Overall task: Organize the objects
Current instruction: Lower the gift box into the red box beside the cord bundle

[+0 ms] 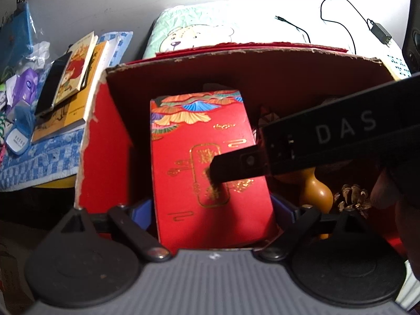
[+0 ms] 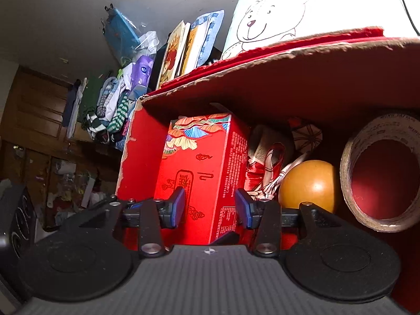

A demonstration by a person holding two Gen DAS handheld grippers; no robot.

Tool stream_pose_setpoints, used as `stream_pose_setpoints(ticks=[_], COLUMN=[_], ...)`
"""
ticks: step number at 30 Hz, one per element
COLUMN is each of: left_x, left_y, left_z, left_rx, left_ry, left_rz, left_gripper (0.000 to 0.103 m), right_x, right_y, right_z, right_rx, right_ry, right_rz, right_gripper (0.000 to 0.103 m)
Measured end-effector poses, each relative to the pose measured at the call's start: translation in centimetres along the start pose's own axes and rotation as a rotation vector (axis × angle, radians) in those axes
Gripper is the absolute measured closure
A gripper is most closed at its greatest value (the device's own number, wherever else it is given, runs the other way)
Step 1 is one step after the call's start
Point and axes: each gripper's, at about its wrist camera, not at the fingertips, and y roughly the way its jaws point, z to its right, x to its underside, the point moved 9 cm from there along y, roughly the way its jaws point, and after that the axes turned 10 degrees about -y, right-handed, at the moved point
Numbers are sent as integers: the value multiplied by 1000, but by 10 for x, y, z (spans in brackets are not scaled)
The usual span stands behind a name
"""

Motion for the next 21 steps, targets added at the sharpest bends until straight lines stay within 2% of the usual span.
stream_pose_setpoints(ticks=[8,21], left_x=[2,-4], left_y=[-10,-6], left_z=[3,1], left_rx=[-15,-31], left_ry=[16,-16], left_rz=[28,36], left_gripper=[9,8], right_x=[-3,-12], right_y=[-8,-21], right_z=[-3,3], right_rx=[39,138], right_ry=[-36,-69], right_rz=[63,197], right_gripper=[58,58])
